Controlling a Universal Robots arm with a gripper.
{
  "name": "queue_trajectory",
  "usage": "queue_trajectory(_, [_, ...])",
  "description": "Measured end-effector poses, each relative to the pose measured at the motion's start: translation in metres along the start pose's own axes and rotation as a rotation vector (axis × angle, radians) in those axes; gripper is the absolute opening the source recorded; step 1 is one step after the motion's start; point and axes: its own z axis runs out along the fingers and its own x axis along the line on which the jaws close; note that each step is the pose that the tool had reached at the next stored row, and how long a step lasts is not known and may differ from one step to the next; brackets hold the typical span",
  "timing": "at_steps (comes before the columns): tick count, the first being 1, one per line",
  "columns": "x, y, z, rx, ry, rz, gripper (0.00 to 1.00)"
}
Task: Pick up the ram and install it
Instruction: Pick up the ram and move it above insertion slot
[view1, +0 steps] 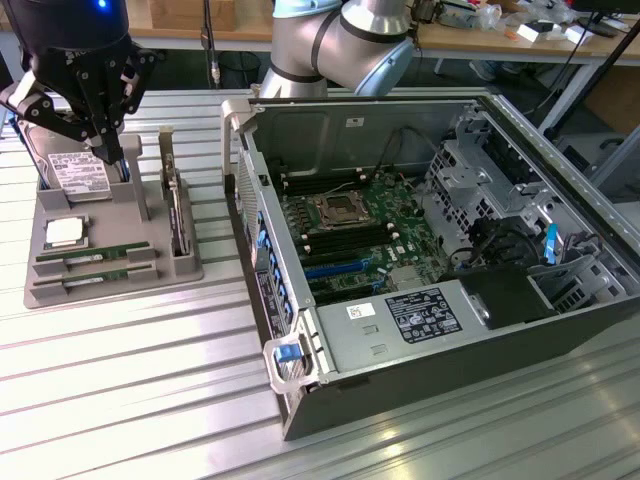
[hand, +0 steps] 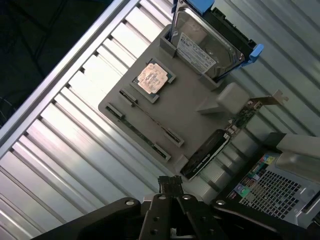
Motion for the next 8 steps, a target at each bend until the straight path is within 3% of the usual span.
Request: queue_trajectory(8, [0.0, 0.0, 0.0, -0.0014, 0.0026, -0.058, 0.11])
